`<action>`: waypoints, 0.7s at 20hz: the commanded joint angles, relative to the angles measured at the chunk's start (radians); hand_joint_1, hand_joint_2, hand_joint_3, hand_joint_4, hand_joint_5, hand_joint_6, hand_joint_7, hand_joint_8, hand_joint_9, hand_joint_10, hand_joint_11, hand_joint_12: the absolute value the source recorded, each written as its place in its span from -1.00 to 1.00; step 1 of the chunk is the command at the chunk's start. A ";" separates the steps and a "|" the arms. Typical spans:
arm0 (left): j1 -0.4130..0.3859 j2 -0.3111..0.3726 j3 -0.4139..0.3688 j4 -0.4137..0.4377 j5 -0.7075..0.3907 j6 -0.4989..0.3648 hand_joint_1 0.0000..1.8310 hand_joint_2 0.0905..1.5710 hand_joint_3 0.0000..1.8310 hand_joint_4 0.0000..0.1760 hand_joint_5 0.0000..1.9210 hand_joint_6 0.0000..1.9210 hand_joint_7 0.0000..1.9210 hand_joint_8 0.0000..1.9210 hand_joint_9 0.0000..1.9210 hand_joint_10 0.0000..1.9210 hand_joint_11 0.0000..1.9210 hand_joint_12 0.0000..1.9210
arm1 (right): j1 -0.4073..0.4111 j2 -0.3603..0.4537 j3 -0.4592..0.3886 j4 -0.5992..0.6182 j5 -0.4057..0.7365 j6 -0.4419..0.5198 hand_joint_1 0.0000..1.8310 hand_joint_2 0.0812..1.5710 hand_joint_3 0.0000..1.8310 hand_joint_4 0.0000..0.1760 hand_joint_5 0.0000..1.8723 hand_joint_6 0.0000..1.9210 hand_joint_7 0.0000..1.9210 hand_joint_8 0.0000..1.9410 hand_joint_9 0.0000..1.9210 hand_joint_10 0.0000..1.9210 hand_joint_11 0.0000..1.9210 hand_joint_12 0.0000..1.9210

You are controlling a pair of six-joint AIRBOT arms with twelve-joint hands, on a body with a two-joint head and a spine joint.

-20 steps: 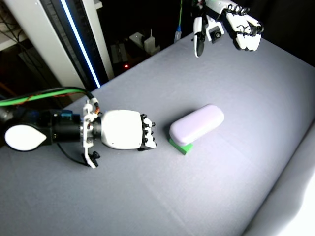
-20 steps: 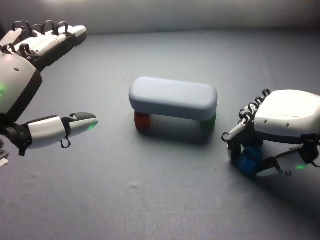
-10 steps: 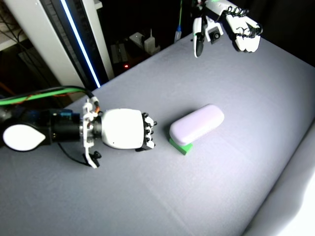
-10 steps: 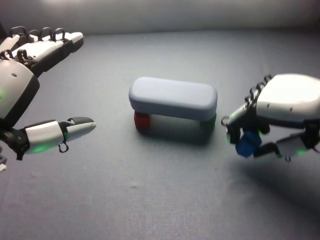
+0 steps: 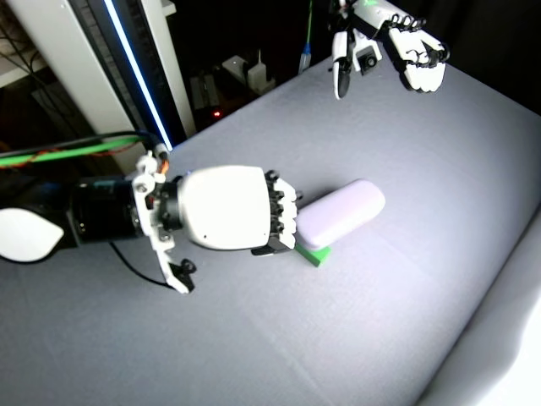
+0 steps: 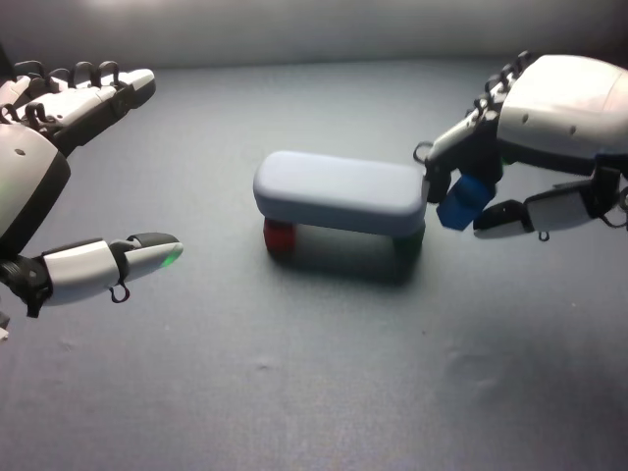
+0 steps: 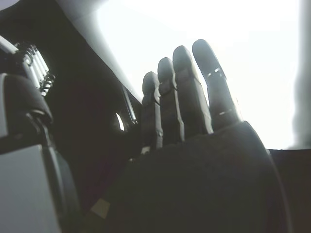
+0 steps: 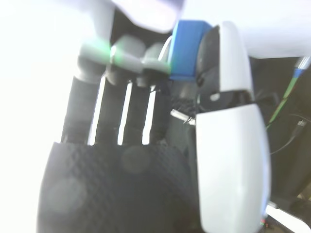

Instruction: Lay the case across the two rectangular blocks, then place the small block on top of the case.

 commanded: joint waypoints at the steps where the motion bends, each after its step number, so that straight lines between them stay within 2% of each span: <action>1: -0.002 -0.004 0.001 0.021 -0.131 -0.005 -0.05 0.10 -1.00 -0.93 -0.68 -1.00 -0.65 -1.00 -0.63 -1.00 -1.00 0.00 | 0.018 0.003 0.002 0.046 0.094 -0.002 0.40 0.29 -1.00 -1.00 0.22 -0.41 0.21 -0.06 0.03 0.31 -0.17 0.72; 2: -0.001 -0.005 0.001 0.020 -0.131 -0.005 -0.05 0.11 -1.00 -0.78 -0.69 -1.00 -0.66 -1.00 -0.64 -1.00 -1.00 -0.03 | 0.033 0.003 0.007 0.046 0.094 -0.009 0.39 0.29 -1.00 -1.00 0.21 -0.37 0.20 -0.07 0.02 0.25 -0.18 0.71; 3: 0.000 -0.005 0.001 0.019 -0.131 -0.005 -0.05 0.10 -1.00 -0.71 -0.70 -1.00 -0.66 -1.00 -0.65 -1.00 -1.00 -0.04 | 0.050 -0.001 0.013 0.046 0.093 -0.014 0.39 0.29 -1.00 -1.00 0.24 -0.43 0.21 -0.08 0.04 0.28 -0.16 0.72; 4: 0.002 -0.006 0.001 0.018 -0.131 -0.005 -0.05 0.10 -1.00 -0.81 -0.69 -1.00 -0.65 -1.00 -0.64 -1.00 -1.00 -0.02 | 0.062 -0.006 0.018 0.045 0.093 -0.018 0.38 0.31 -1.00 -1.00 0.31 -0.56 0.07 0.14 -0.11 0.36 -0.30 0.81; 5: 0.003 -0.006 0.001 0.017 -0.130 -0.005 -0.04 0.10 -1.00 -0.98 -0.69 -1.00 -0.66 -1.00 -0.65 -1.00 -1.00 -0.03 | 0.075 -0.014 0.026 0.045 0.092 -0.021 0.36 0.31 -0.99 -1.00 0.26 -0.36 0.10 -0.03 -0.09 0.19 -0.31 0.68; 6: 0.006 -0.006 0.001 0.016 -0.129 -0.005 -0.04 0.10 -1.00 -1.00 -0.69 -1.00 -0.66 -1.00 -0.66 -1.00 -1.00 -0.06 | 0.102 -0.044 0.052 0.045 0.084 -0.024 0.36 0.30 -1.00 -0.75 0.20 -0.18 0.16 -0.22 -0.04 -0.05 -0.33 0.51; 7: 0.006 -0.006 0.001 0.016 -0.129 -0.005 -0.05 0.10 -1.00 -1.00 -0.69 -1.00 -0.67 -1.00 -0.67 -1.00 -1.00 -0.08 | 0.108 -0.050 0.056 0.044 0.080 -0.026 0.36 0.31 -1.00 -0.79 0.16 -0.16 0.20 -0.22 0.04 -0.11 -0.23 0.47; 8: 0.007 -0.006 0.001 0.016 -0.128 -0.005 -0.08 0.10 -1.00 -0.89 -0.69 -1.00 -0.68 -1.00 -0.68 -1.00 -1.00 -0.09 | 0.124 -0.065 0.068 0.038 0.064 -0.033 0.38 0.29 -1.00 -1.00 0.15 -0.17 0.28 -0.34 0.17 -0.17 -0.09 0.38; 10: 0.007 -0.007 0.002 0.016 -0.126 -0.005 -0.07 0.11 -1.00 -0.93 -0.69 -1.00 -0.70 -1.00 -0.71 -1.00 -1.00 -0.14 | 0.146 -0.090 0.086 0.028 0.042 -0.039 0.40 0.26 -1.00 -1.00 0.17 -0.27 0.36 -0.40 0.30 -0.17 0.08 0.40; 11: 0.007 -0.008 0.003 0.016 -0.124 -0.005 -0.07 0.11 -1.00 -1.00 -0.68 -1.00 -0.71 -1.00 -0.71 -1.00 -1.00 -0.12 | 0.158 -0.103 0.096 0.019 0.030 -0.039 0.41 0.28 -1.00 -1.00 0.18 -0.38 0.28 -0.18 0.31 0.09 0.15 0.58; 12: 0.007 -0.009 0.003 0.016 -0.122 -0.006 -0.08 0.11 -1.00 -1.00 -0.68 -1.00 -0.71 -1.00 -0.71 -1.00 -1.00 -0.11 | 0.169 -0.116 0.106 0.009 0.018 -0.040 0.32 0.29 -1.00 -1.00 0.21 -0.28 0.27 -0.13 0.30 0.25 0.18 0.67; 13: 0.008 -0.012 0.004 0.016 -0.121 -0.008 -0.08 0.11 -1.00 -1.00 -0.68 -1.00 -0.73 -1.00 -0.72 -1.00 -1.00 -0.14 | 0.186 -0.135 0.117 -0.009 -0.002 -0.041 0.39 0.28 -1.00 -1.00 0.20 -0.38 0.27 -0.14 0.25 0.22 0.11 0.65; 14: 0.008 -0.013 0.004 0.016 -0.120 -0.009 -0.08 0.11 -1.00 -1.00 -0.68 -1.00 -0.72 -1.00 -0.71 -1.00 -1.00 -0.12 | 0.193 -0.141 0.121 -0.018 -0.010 -0.041 0.32 0.28 -1.00 -1.00 0.23 -0.30 0.29 -0.29 0.28 0.12 0.12 0.59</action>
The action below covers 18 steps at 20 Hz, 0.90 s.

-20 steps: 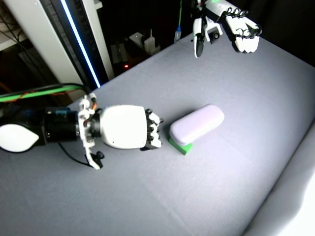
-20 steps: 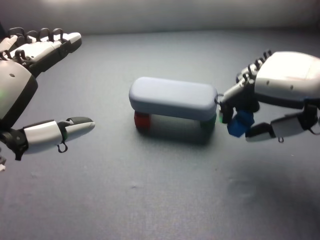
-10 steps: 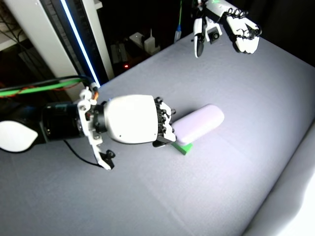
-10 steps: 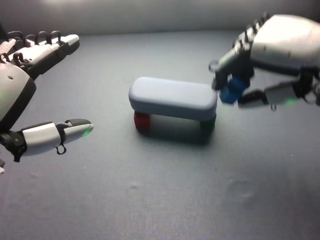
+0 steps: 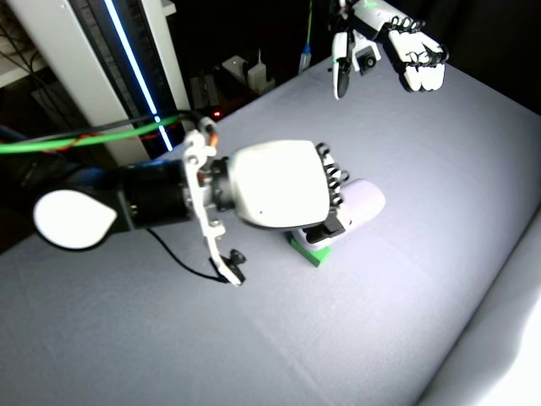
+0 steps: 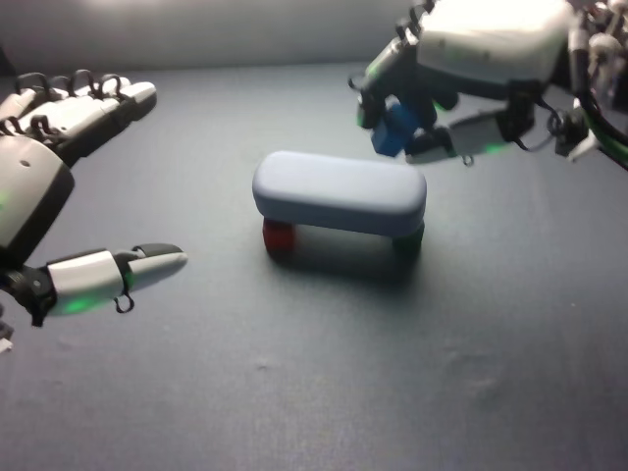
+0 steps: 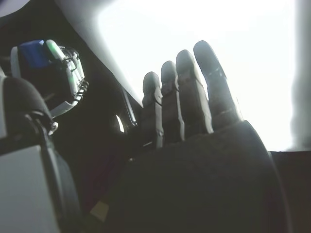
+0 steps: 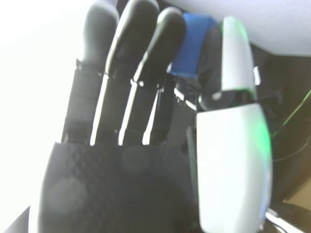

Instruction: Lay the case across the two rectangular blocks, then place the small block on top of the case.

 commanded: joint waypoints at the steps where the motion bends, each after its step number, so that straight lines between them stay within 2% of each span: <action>1: -0.007 -0.002 0.006 0.022 -0.122 -0.005 -0.08 0.11 -1.00 -1.00 -0.68 -1.00 -0.73 -1.00 -0.72 -1.00 -1.00 -0.15 | 0.018 -0.006 0.003 0.023 0.072 -0.003 0.31 0.27 -1.00 -1.00 0.26 -0.32 0.33 -0.27 0.30 0.22 0.18 0.65; 5: -0.007 -0.007 0.009 0.022 -0.117 -0.010 -0.08 0.12 -1.00 -0.98 -0.68 -1.00 -0.74 -1.00 -0.73 -1.00 -1.00 -0.18 | 0.031 -0.044 0.021 0.003 0.031 -0.017 0.31 0.26 -1.00 -1.00 0.27 -0.33 0.31 -0.29 0.27 0.20 0.12 0.62; 6: -0.007 -0.008 0.010 0.022 -0.115 -0.011 -0.06 0.12 -1.00 -1.00 -0.67 -1.00 -0.73 -1.00 -0.73 -1.00 -1.00 -0.18 | 0.034 -0.053 0.027 -0.003 0.020 -0.018 0.39 0.28 -1.00 -1.00 0.23 -0.47 0.24 -0.09 0.25 0.27 0.15 0.66; 8: -0.007 -0.009 0.011 0.023 -0.113 -0.014 -0.08 0.12 -1.00 -0.85 -0.68 -1.00 -0.73 -1.00 -0.72 -1.00 -1.00 -0.16 | 0.038 -0.074 0.041 -0.012 0.000 -0.018 0.31 0.28 -1.00 -1.00 0.24 -0.29 0.15 0.17 0.21 0.54 0.18 0.80; 9: -0.008 -0.010 0.012 0.023 -0.113 -0.015 -0.09 0.12 -1.00 -0.67 -0.68 -1.00 -0.73 -1.00 -0.73 -1.00 -1.00 -0.17 | 0.038 -0.079 0.044 -0.015 -0.005 -0.018 0.31 0.27 -1.00 -1.00 0.26 -0.31 0.13 0.54 0.23 0.83 0.27 0.96; 11: -0.008 -0.010 0.012 0.025 -0.112 -0.017 -0.08 0.12 -1.00 -0.79 -0.67 -1.00 -0.73 -1.00 -0.73 -1.00 -1.00 -0.20 | 0.038 -0.086 0.046 -0.025 -0.019 -0.019 0.30 0.28 -1.00 -1.00 0.23 -0.26 0.06 0.70 0.14 0.97 0.19 1.00; 12: -0.008 -0.011 0.012 0.025 -0.112 -0.017 -0.08 0.12 -1.00 -0.81 -0.67 -1.00 -0.73 -1.00 -0.73 -1.00 -1.00 -0.20 | 0.037 -0.086 0.046 -0.027 -0.024 -0.020 0.31 0.28 -1.00 -1.00 0.22 -0.25 0.06 0.69 0.15 0.92 0.19 1.00; 13: -0.008 -0.011 0.012 0.025 -0.112 -0.018 -0.09 0.12 -1.00 -0.70 -0.68 -1.00 -0.73 -1.00 -0.74 -1.00 -1.00 -0.23 | 0.037 -0.086 0.046 -0.027 -0.026 -0.021 0.30 0.29 -1.00 -1.00 0.21 -0.23 0.02 0.60 0.09 0.82 0.10 0.99; 14: -0.008 -0.011 0.012 0.025 -0.113 -0.018 -0.08 0.12 -1.00 -0.80 -0.67 -1.00 -0.72 -1.00 -0.72 -0.99 -1.00 -0.20 | 0.037 -0.086 0.046 -0.027 -0.031 -0.023 0.38 0.33 -1.00 -1.00 0.18 -0.37 0.06 0.31 0.05 0.59 0.01 0.86; 15: -0.008 -0.011 0.012 0.025 -0.113 -0.019 -0.07 0.12 -1.00 -0.87 -0.67 -1.00 -0.72 -1.00 -0.72 -1.00 -1.00 -0.22 | 0.037 -0.086 0.046 -0.027 -0.035 -0.025 0.39 0.31 -1.00 -1.00 0.22 -0.43 0.12 0.11 0.05 0.38 -0.04 0.73; 16: -0.008 -0.012 0.012 0.025 -0.113 -0.020 -0.09 0.12 -1.00 -1.00 -0.67 -1.00 -0.71 -1.00 -0.72 -1.00 -1.00 -0.23 | 0.037 -0.087 0.046 -0.027 -0.039 -0.027 0.40 0.30 -1.00 -1.00 0.22 -0.43 0.15 0.04 0.08 0.29 -0.06 0.67; 17: -0.008 -0.013 0.012 0.025 -0.113 -0.020 -0.10 0.12 -1.00 -1.00 -0.67 -1.00 -0.72 -1.00 -0.72 -1.00 -1.00 -0.23 | 0.037 -0.088 0.046 -0.027 -0.044 -0.030 0.39 0.30 -1.00 -1.00 0.23 -0.44 0.15 0.04 0.06 0.28 -0.10 0.68; 18: -0.009 -0.013 0.012 0.025 -0.113 -0.021 -0.10 0.12 -1.00 -0.88 -0.68 -1.00 -0.72 -1.00 -0.72 -1.00 -1.00 -0.23 | 0.037 -0.090 0.046 -0.027 -0.047 -0.032 0.32 0.29 -0.99 -1.00 0.22 -0.29 0.09 0.20 0.09 0.49 -0.03 0.84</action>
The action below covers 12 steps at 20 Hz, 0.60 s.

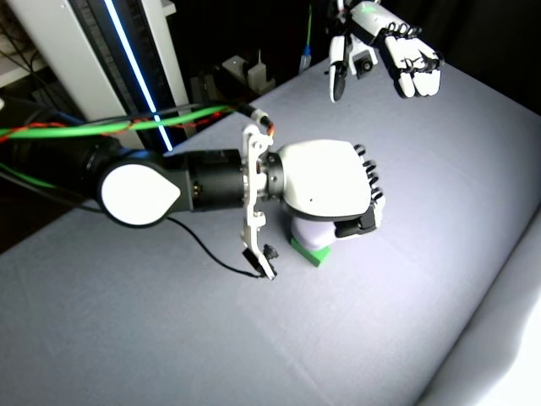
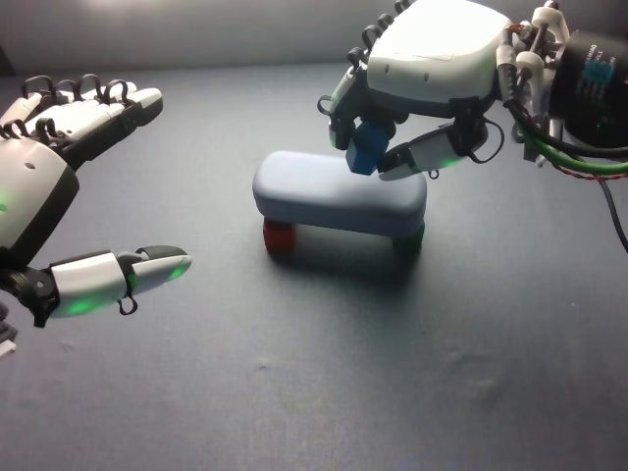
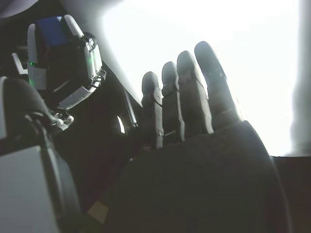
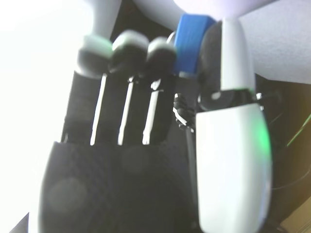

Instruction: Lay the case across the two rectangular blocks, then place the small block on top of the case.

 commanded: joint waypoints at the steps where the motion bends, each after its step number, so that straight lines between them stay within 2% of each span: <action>1: -0.009 -0.005 0.004 0.021 -0.117 -0.008 -0.08 0.13 -1.00 -0.87 -0.67 -1.00 -0.72 -1.00 -0.73 -1.00 -1.00 -0.27 | 0.017 -0.001 0.005 0.034 0.082 -0.008 0.30 0.29 -1.00 -1.00 0.21 -0.24 0.10 0.53 0.18 0.78 0.17 0.97; 2: -0.009 -0.006 0.004 0.021 -0.117 -0.008 -0.07 0.13 -1.00 -0.82 -0.67 -1.00 -0.72 -1.00 -0.73 -1.00 -1.00 -0.27 | 0.017 -0.002 0.005 0.034 0.079 -0.011 0.30 0.29 -1.00 -1.00 0.20 -0.22 0.09 0.69 0.22 0.90 0.25 0.99; 4: -0.009 -0.007 0.004 0.022 -0.117 -0.010 -0.07 0.13 -1.00 -0.82 -0.67 -1.00 -0.71 -1.00 -0.73 -1.00 -1.00 -0.27 | 0.017 -0.003 0.005 0.034 0.071 -0.014 0.29 0.32 -1.00 -1.00 0.16 -0.15 0.01 0.35 0.07 0.60 0.03 0.86; 5: -0.009 -0.007 0.004 0.022 -0.117 -0.010 -0.07 0.13 -1.00 -0.88 -0.67 -1.00 -0.71 -1.00 -0.73 -1.00 -1.00 -0.27 | 0.017 -0.003 0.006 0.034 0.067 -0.014 0.29 0.32 -1.00 -1.00 0.15 -0.14 0.02 0.26 0.05 0.54 -0.01 0.82; 6: -0.009 -0.007 0.004 0.022 -0.118 -0.010 -0.09 0.12 -1.00 -0.82 -0.67 -1.00 -0.71 -1.00 -0.73 -1.00 -1.00 -0.25 | 0.017 -0.003 0.007 0.034 0.062 -0.014 0.36 0.34 -1.00 -1.00 0.13 -0.25 0.08 0.17 0.03 0.43 -0.06 0.75; 7: -0.009 -0.008 0.004 0.022 -0.118 -0.011 -0.08 0.12 -1.00 -0.90 -0.66 -1.00 -0.71 -1.00 -0.73 -1.00 -1.00 -0.24 | 0.017 -0.003 0.008 0.034 0.059 -0.014 0.38 0.34 -1.00 -1.00 0.11 -0.23 0.12 0.11 0.07 0.36 -0.03 0.68; 8: -0.009 -0.008 0.004 0.022 -0.118 -0.012 -0.07 0.12 -1.00 -0.96 -0.66 -1.00 -0.70 -1.00 -0.72 -1.00 -1.00 -0.22 | 0.017 -0.003 0.010 0.034 0.056 -0.014 0.30 0.35 -1.00 -1.00 0.10 -0.10 0.09 0.19 0.14 0.48 0.07 0.76; 9: -0.009 -0.008 0.004 0.022 -0.118 -0.013 -0.10 0.12 -1.00 -0.62 -0.67 -1.00 -0.71 -1.00 -0.73 -1.00 -1.00 -0.22 | 0.017 -0.003 0.010 0.034 0.053 -0.014 0.28 0.36 -1.00 -1.00 0.08 -0.04 0.08 0.36 0.17 0.64 0.15 0.87; 10: -0.009 -0.008 0.004 0.022 -0.118 -0.013 -0.10 0.12 -1.00 -0.68 -0.67 -1.00 -0.71 -1.00 -0.73 -1.00 -1.00 -0.21 | 0.016 -0.004 0.011 0.034 0.053 -0.014 0.26 0.38 -1.00 -1.00 0.04 0.02 0.02 0.38 0.11 0.64 0.11 0.90; 11: -0.009 -0.009 0.004 0.022 -0.119 -0.015 -0.11 0.12 -1.00 -0.74 -0.67 -1.00 -0.71 -1.00 -0.73 -1.00 -1.00 -0.21 | 0.014 -0.004 0.011 0.034 0.052 -0.014 0.25 0.40 -1.00 -1.00 0.01 0.07 0.00 0.27 0.08 0.55 0.07 0.85; 12: -0.009 -0.009 0.004 0.022 -0.119 -0.015 -0.10 0.12 -1.00 -0.80 -0.67 -1.00 -0.71 -1.00 -0.73 -1.00 -1.00 -0.21 | 0.011 -0.005 0.011 0.034 0.051 -0.014 0.31 0.45 -1.00 -1.00 -0.15 0.18 0.02 0.19 -0.06 0.18 -0.16 0.62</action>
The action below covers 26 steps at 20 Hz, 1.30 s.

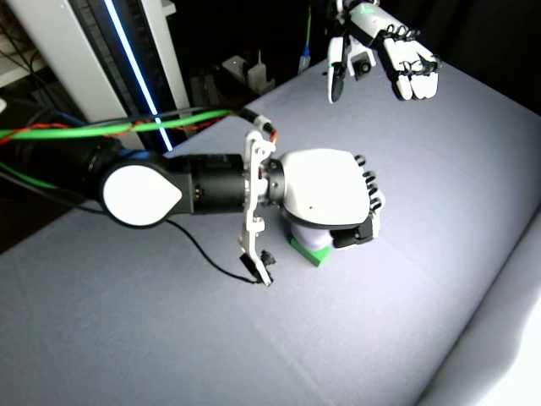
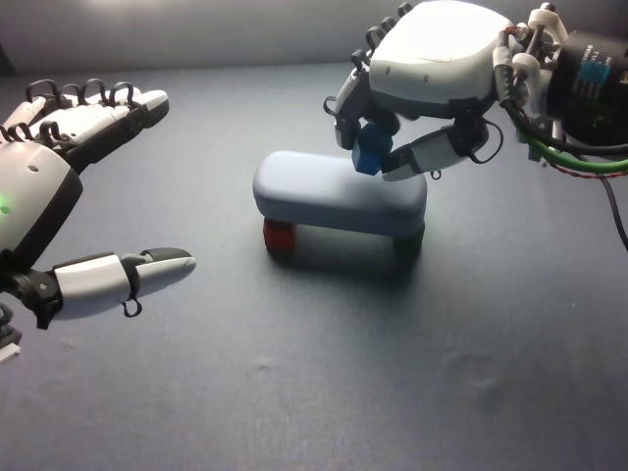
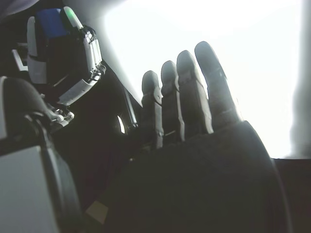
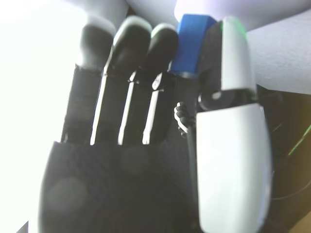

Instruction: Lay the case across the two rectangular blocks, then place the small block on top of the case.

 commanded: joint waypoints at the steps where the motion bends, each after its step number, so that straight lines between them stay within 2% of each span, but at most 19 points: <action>1: -0.009 -0.005 0.004 0.022 -0.122 -0.006 -0.09 0.13 -1.00 -0.80 -0.67 -1.00 -0.71 -1.00 -0.73 -1.00 -1.00 -0.21 | 0.008 0.001 0.003 0.031 0.083 -0.003 0.18 0.46 -1.00 -1.00 -0.09 0.20 -0.05 -0.31 -0.06 -0.12 -0.23 0.47; 2: -0.009 -0.005 0.004 0.022 -0.122 -0.006 -0.09 0.12 -1.00 -0.76 -0.67 -1.00 -0.71 -1.00 -0.73 -1.00 -1.00 -0.22 | 0.006 0.001 0.003 0.031 0.082 -0.003 0.15 0.46 -1.00 -1.00 -0.08 0.21 0.00 -0.58 -0.04 -0.27 -0.25 0.41; 3: -0.009 -0.005 0.004 0.022 -0.123 -0.007 -0.10 0.12 -1.00 -0.76 -0.67 -1.00 -0.71 -1.00 -0.73 -1.00 -1.00 -0.24 | 0.005 0.001 0.003 0.031 0.081 -0.003 0.14 0.36 -1.00 -1.00 -0.21 -0.39 0.04 -0.65 -0.03 -0.25 -0.27 0.46; 4: -0.009 -0.005 0.004 0.022 -0.123 -0.007 -0.09 0.12 -1.00 -0.80 -0.67 -1.00 -0.70 -0.99 -0.73 -1.00 -1.00 -0.25 | 0.003 0.001 0.003 0.031 0.079 -0.003 0.14 0.34 -1.00 -1.00 -0.16 -0.70 0.07 -0.70 -0.04 -0.20 -0.27 0.47; 5: -0.009 -0.005 0.004 0.022 -0.123 -0.007 -0.10 0.12 -1.00 -0.80 -0.67 -1.00 -0.70 -1.00 -0.73 -1.00 -1.00 -0.25 | 0.002 0.001 0.002 0.031 0.079 -0.003 0.40 0.36 -1.00 -1.00 -0.10 -0.83 0.04 -0.13 -0.04 -0.18 -0.25 0.48; 6: -0.009 -0.005 0.004 0.022 -0.124 -0.007 -0.10 0.12 -1.00 -0.73 -0.67 -1.00 -0.71 -1.00 -0.73 -1.00 -1.00 -0.25 | -0.001 0.001 0.002 0.032 0.078 -0.003 0.19 0.35 -1.00 -1.00 -0.08 -0.90 -0.02 -0.40 -0.04 -0.24 -0.26 0.44; 8: -0.009 -0.005 0.004 0.022 -0.124 -0.008 -0.11 0.11 -1.00 -0.59 -0.67 -1.00 -0.71 -1.00 -0.74 -1.00 -1.00 -0.26 | -0.006 0.001 0.000 0.032 0.077 -0.003 0.13 0.35 -1.00 -1.00 -0.06 -0.97 0.03 -0.64 -0.07 -0.20 -0.28 0.44; 9: -0.008 -0.005 0.004 0.022 -0.124 -0.008 -0.11 0.12 -1.00 -0.71 -0.67 -1.00 -0.71 -1.00 -0.74 -1.00 -1.00 -0.26 | -0.009 0.001 -0.001 0.032 0.077 -0.003 0.14 0.44 -1.00 -0.98 -0.04 -0.08 0.06 -0.70 -0.06 -0.20 -0.23 0.40; 10: -0.008 -0.005 0.004 0.022 -0.124 -0.008 -0.09 0.12 -1.00 -0.82 -0.66 -1.00 -0.70 -1.00 -0.73 -1.00 -1.00 -0.23 | -0.012 0.001 -0.002 0.032 0.076 -0.003 0.30 0.45 -1.00 -1.00 -0.16 0.15 0.05 -0.04 -0.06 -0.19 -0.25 0.43; 11: -0.008 -0.005 0.004 0.022 -0.125 -0.009 -0.10 0.12 -1.00 -0.70 -0.67 -1.00 -0.70 -1.00 -0.72 -1.00 -1.00 -0.23 | -0.013 0.001 -0.002 0.032 0.076 -0.003 0.17 0.47 -1.00 -1.00 -0.11 0.23 -0.06 -0.30 -0.07 -0.20 -0.27 0.42; 13: -0.008 -0.005 0.004 0.022 -0.125 -0.010 -0.09 0.12 -1.00 -0.84 -0.66 -1.00 -0.70 -1.00 -0.72 -1.00 -1.00 -0.25 | -0.019 0.000 -0.003 0.032 0.074 -0.003 0.32 0.48 -1.00 -1.00 -0.23 0.26 0.01 0.18 -0.04 -0.20 -0.23 0.41; 14: -0.008 -0.005 0.004 0.022 -0.126 -0.010 -0.11 0.13 -1.00 -0.95 -0.66 -1.00 -0.69 -1.00 -0.71 -1.00 -1.00 -0.22 | -0.021 -0.001 -0.003 0.032 0.072 -0.003 0.20 0.38 -1.00 -1.00 -0.28 -0.35 -0.10 -0.25 -0.05 -0.26 -0.25 0.36; 16: -0.008 -0.006 0.004 0.022 -0.126 -0.011 -0.12 0.13 -1.00 -0.66 -0.67 -1.00 -0.70 -1.00 -0.72 -1.00 -1.00 -0.21 | -0.024 -0.001 -0.001 0.032 0.066 -0.003 0.44 0.41 -1.00 -1.00 -0.16 -0.82 -0.04 0.12 -0.04 -0.32 -0.27 0.36; 18: -0.008 -0.006 0.004 0.022 -0.126 -0.011 -0.10 0.13 -1.00 -0.59 -0.68 -1.00 -0.71 -1.00 -0.73 -1.00 -1.00 -0.24 | -0.025 -0.001 -0.001 0.032 0.066 -0.003 0.19 0.34 -1.00 -1.00 -0.16 -0.95 -0.07 -0.51 -0.05 -0.37 -0.29 0.30; 20: -0.008 -0.007 0.004 0.021 -0.126 -0.011 -0.09 0.13 -1.00 -0.62 -0.67 -1.00 -0.71 -1.00 -0.72 -1.00 -1.00 -0.24 | -0.025 -0.001 -0.003 0.032 0.066 -0.003 0.17 0.31 -1.00 -1.00 -0.27 -1.00 -0.06 -0.73 -0.12 -0.43 -0.41 0.32; 21: -0.008 -0.007 0.004 0.021 -0.126 -0.011 -0.08 0.12 -1.00 -0.69 -0.66 -0.99 -0.70 -1.00 -0.72 -1.00 -1.00 -0.24 | -0.025 -0.001 -0.005 0.032 0.066 -0.003 0.06 0.25 -1.00 -0.75 -0.59 -1.00 -0.39 -0.98 -0.34 -0.79 -0.65 0.18; 23: -0.008 -0.008 0.004 0.021 -0.126 -0.011 -0.08 0.12 -1.00 -0.78 -0.66 -1.00 -0.70 -1.00 -0.71 -1.00 -1.00 -0.21 | -0.025 -0.001 -0.005 0.032 0.066 -0.003 0.00 0.23 -1.00 -0.51 -0.68 -1.00 -0.51 -1.00 -0.39 -0.91 -0.70 0.15; 24: -0.008 -0.008 0.004 0.021 -0.126 -0.011 -0.07 0.13 -1.00 -0.91 -0.67 -1.00 -0.70 -1.00 -0.73 -0.99 -1.00 -0.25 | -0.025 -0.001 -0.006 0.032 0.066 -0.003 -0.03 0.19 -1.00 0.00 -0.83 -1.00 -0.65 -1.00 -0.51 -0.99 -0.90 0.22; 26: -0.008 -0.010 0.005 0.021 -0.126 -0.012 -0.09 0.12 -1.00 -1.00 -0.66 -1.00 -0.69 -1.00 -0.71 -0.99 -1.00 -0.19 | -0.025 -0.001 -0.007 0.032 0.066 -0.003 -0.03 0.18 -1.00 0.09 -0.85 -1.00 -0.67 -1.00 -0.53 -1.00 -0.97 0.27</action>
